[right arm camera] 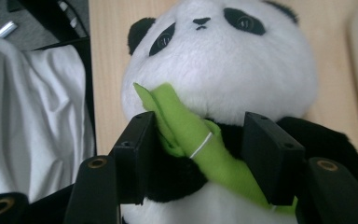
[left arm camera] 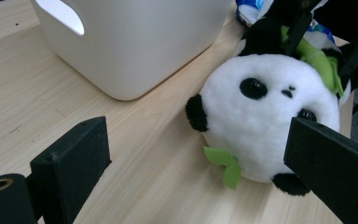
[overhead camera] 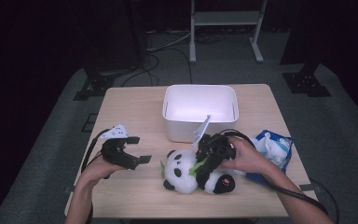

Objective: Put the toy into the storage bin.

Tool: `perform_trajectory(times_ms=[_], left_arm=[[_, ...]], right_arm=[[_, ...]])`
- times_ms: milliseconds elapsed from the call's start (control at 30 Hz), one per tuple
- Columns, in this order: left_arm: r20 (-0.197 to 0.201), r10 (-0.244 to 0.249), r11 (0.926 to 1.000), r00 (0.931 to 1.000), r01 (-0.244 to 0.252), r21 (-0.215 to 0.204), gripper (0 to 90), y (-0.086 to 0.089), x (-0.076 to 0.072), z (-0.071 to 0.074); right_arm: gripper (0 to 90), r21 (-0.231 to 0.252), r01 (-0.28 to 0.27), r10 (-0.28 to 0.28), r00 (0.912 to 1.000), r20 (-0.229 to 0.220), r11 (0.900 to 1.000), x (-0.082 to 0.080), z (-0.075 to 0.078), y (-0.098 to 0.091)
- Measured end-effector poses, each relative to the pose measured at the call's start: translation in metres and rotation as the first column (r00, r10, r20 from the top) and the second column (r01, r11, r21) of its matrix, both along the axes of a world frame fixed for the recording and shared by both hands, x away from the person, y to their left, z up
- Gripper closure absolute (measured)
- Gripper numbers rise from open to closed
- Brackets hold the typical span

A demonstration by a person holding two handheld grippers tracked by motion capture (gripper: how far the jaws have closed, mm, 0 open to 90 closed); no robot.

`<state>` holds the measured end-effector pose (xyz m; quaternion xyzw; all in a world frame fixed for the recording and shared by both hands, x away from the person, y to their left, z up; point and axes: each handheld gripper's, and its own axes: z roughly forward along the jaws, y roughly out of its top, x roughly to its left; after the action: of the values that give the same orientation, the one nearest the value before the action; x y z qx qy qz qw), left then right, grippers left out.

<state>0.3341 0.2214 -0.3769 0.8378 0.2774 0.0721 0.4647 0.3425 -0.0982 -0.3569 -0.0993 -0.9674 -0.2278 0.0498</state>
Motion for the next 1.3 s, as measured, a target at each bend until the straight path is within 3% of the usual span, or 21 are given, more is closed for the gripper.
perform_trajectory(times_ms=[167,367,667,767,1000,1300], left_arm=[[-0.001,0.004,1.0000,1.0000,-0.004,-0.002,5.6,0.001,0.000,0.000],[0.002,0.008,0.9999,1.0000,-0.008,-0.008,5.6,0.001,-0.001,0.001],[-0.002,0.011,0.9999,0.9999,-0.011,-0.003,5.6,0.002,-0.001,0.000],[-0.003,0.015,0.9999,0.9999,-0.015,-0.007,5.6,0.003,-0.001,0.000],[0.001,0.014,0.9998,0.9999,-0.014,-0.014,5.6,0.005,-0.001,0.001],[-0.003,0.016,0.9998,0.9999,-0.016,-0.015,5.6,0.005,-0.001,0.001]], right_arm=[[51.0,0.002,-0.004,0.005,0.9991,-0.042,1.0000,0.000,-0.003,0.002],[61.7,0.022,0.027,-0.026,0.9983,-0.053,0.9994,0.000,-0.002,-0.003],[67.4,0.059,0.049,-0.045,0.9973,-0.058,0.9971,0.004,-0.002,-0.010],[66.3,0.060,0.049,-0.044,0.9956,-0.083,0.9970,0.007,-0.002,-0.010],[58.6,0.054,0.041,-0.038,0.9978,-0.055,0.9977,0.007,0.002,-0.010],[54.9,0.074,0.084,-0.082,0.9961,-0.030,0.9937,0.017,0.014,-0.023]])
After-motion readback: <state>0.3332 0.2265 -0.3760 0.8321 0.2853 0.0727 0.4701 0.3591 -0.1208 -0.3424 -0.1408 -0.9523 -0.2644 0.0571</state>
